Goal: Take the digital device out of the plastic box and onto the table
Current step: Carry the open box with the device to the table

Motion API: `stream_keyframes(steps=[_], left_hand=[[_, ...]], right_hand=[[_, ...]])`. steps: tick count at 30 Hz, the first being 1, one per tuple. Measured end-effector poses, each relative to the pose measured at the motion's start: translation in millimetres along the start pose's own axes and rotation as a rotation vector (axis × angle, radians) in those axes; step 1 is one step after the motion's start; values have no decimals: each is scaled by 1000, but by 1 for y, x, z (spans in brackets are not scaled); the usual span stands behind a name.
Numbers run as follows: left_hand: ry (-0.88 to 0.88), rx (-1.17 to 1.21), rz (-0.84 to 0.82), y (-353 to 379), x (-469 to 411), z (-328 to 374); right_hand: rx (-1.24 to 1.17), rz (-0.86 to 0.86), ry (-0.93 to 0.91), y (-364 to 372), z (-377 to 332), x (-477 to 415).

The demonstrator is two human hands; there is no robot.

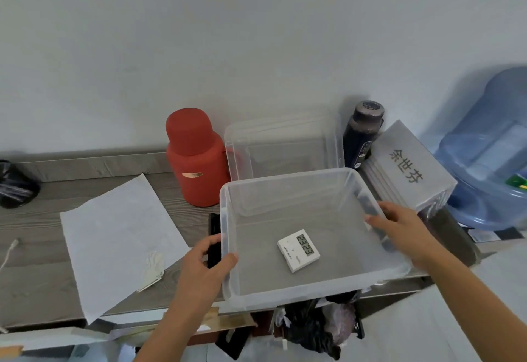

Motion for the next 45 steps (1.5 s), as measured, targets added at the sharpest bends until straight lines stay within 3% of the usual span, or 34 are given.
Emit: stream_keyframes(steps=[7,12,27,35,45], left_hand=[[-14,73,92,-20,43,-12],[-60,93,272,-33,81,-23],[-354,292,926,6,314,-103],[-445,433,1278,30,490,-155],[-663,591,1677,89,773,-254]], right_hand=[[-93,-49,-21,16,13,31],[-160,-146,-61,29,16,33],[-27,-771,-224,100,5,84],[122,-1131,-344,174,12,220],[341,-1537,-443,253,108,508]])
Point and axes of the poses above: each hand's wrist, its own x-axis away from the middle knuckle, its own y-axis out of the palm, z = x × y, the point moved 7 cm from there along -x, towards the middle knuckle, and after that the axes turned 8 degrees about -x, right-handed, at the moved point
